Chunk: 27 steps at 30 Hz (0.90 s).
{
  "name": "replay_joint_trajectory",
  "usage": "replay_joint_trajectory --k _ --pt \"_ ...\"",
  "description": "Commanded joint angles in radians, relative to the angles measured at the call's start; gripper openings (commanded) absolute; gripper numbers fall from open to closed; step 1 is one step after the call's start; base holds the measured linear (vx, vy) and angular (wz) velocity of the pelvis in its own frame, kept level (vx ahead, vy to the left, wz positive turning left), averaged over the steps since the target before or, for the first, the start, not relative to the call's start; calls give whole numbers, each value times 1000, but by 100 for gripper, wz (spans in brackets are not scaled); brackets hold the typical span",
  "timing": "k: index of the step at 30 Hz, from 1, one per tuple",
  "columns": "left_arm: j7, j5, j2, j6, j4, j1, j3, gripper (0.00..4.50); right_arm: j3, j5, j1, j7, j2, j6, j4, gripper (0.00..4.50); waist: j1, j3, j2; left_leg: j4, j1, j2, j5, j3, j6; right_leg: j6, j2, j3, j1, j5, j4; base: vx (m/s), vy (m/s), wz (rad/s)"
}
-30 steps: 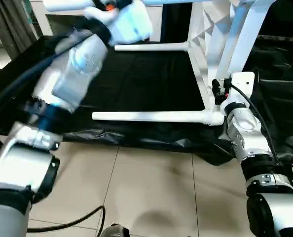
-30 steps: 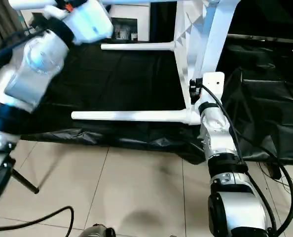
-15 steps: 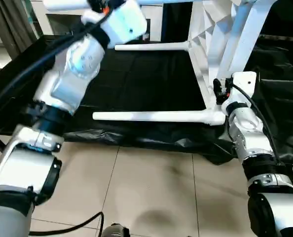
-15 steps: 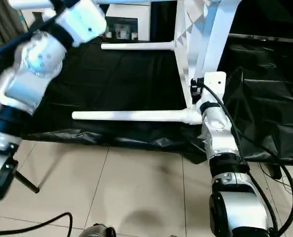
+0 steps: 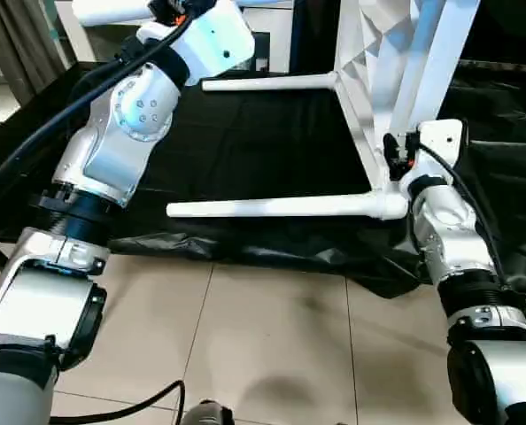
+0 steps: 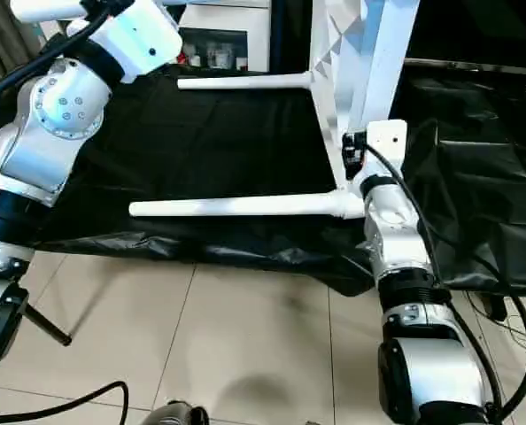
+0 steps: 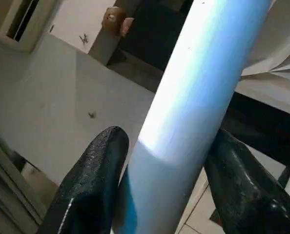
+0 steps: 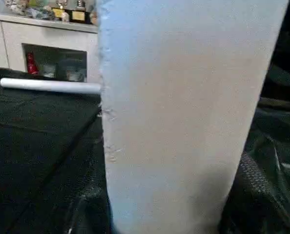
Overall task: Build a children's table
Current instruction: Flip table
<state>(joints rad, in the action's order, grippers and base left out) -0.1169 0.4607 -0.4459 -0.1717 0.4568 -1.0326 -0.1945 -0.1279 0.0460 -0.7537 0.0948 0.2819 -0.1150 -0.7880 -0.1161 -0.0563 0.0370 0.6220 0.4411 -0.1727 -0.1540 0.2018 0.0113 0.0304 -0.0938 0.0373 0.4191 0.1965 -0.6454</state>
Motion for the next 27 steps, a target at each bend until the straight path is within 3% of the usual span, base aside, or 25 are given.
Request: replay_joint_trajectory --k 1,5,9,14,18,21,22,24,27 --pt "3 -106 27 24 4 6 70 237 16 -22 -87 34 42 -24 89 198 -9 87 -22 -67 -46 -43 -187 -27 -22 -244 -50 -22 -41 65 67 0 0 0" --pt "-1 -177 51 46 14 8 120 236 17 -33 -140 53 86 -23 99 198 -10 87 -24 -60 -43 -39 -155 -23 -44 -257 -50 -22 -44 47 64 0 0 0" --pt "9 -233 70 76 6 3 169 236 44 -73 -260 129 179 -35 63 197 -22 89 -20 -51 -42 -39 -108 -21 -75 -267 -45 -21 -42 20 58 0 0 0" --pt "22 -315 132 138 0 5 250 234 114 -156 -401 203 267 -69 -14 196 -35 87 -23 -48 -46 -41 -127 -19 -80 -277 -41 -21 -35 36 58 0 0 0" --pt "23 -393 200 203 -34 51 294 233 182 -229 -532 278 318 -85 -83 195 -42 82 -32 -48 -43 -46 -171 -21 -72 -272 -43 -19 -31 89 61 0 0 0" --pt "23 -409 227 232 -45 87 296 232 232 -283 -585 319 336 -93 -115 195 -44 80 -28 -49 -43 -48 -201 -25 -64 -255 -44 -19 -26 125 62 0 0 0" --pt "21 -416 238 245 -47 99 298 230 244 -298 -603 329 340 -96 -130 195 -41 77 -33 -51 -42 -47 -217 -23 -60 -249 -42 -19 -25 141 67 0 0 0" --pt "17 -423 258 266 -51 125 299 226 267 -323 -640 346 343 -103 -159 195 -41 75 -28 -56 -48 -51 -281 -28 -29 -230 -45 -21 -19 195 71 0 0 0" --pt "-1 -434 287 313 -59 167 293 222 308 -367 -718 373 344 -123 -229 195 -33 70 -29 -62 -51 -51 -365 -31 6 -210 -44 -22 -13 253 76 0 0 0"
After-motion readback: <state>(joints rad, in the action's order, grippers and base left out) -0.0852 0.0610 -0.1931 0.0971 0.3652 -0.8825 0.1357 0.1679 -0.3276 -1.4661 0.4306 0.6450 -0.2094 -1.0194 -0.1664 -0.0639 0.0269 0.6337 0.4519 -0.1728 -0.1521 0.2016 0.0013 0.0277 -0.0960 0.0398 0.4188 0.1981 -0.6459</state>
